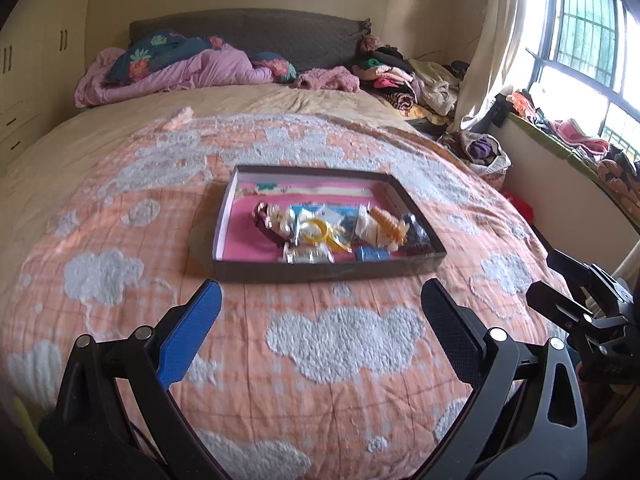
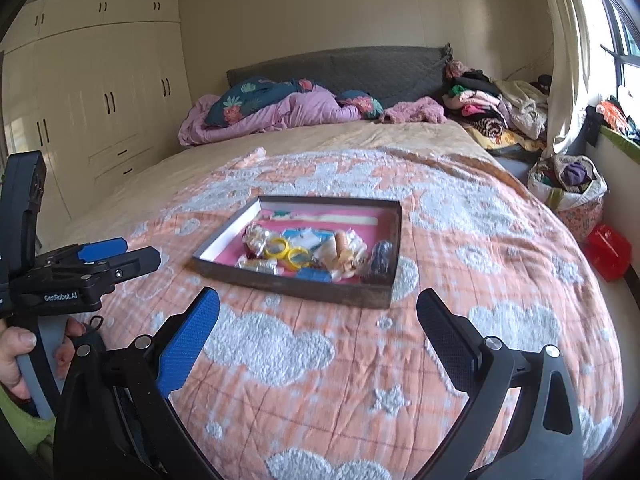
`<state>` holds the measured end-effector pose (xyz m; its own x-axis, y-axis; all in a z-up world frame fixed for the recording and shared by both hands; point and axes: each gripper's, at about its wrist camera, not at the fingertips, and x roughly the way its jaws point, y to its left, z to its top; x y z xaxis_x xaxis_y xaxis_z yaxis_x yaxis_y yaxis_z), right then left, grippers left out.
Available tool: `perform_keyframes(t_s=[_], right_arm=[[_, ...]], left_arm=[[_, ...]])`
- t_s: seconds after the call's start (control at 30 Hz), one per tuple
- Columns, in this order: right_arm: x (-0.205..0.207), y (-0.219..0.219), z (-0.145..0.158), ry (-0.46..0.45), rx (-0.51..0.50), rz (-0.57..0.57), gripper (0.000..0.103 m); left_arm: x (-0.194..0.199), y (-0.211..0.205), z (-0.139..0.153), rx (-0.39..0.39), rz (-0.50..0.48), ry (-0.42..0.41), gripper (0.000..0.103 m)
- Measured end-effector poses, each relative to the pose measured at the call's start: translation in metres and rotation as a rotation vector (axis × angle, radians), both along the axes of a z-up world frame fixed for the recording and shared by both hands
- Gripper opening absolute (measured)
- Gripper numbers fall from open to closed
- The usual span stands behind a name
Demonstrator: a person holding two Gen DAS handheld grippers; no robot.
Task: Organize jewelry
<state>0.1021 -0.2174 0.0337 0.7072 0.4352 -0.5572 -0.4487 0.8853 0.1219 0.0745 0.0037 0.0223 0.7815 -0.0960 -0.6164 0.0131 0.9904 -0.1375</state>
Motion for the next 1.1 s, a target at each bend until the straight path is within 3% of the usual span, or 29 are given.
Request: perform_keyframes(t_s=[0.3, 1.1], right_arm=[[-0.007, 0.001, -0.023, 0.06, -0.014, -0.005, 0.098], [-0.009, 0.004, -0.02, 0.047, -0.034, -0.007, 0.098]], left_arm=[[-0.007, -0.001, -0.021, 0.002, 0.027, 0.041, 0.093], [-0.013, -0.001, -0.013, 0.015, 0.03, 0.027, 0.093]])
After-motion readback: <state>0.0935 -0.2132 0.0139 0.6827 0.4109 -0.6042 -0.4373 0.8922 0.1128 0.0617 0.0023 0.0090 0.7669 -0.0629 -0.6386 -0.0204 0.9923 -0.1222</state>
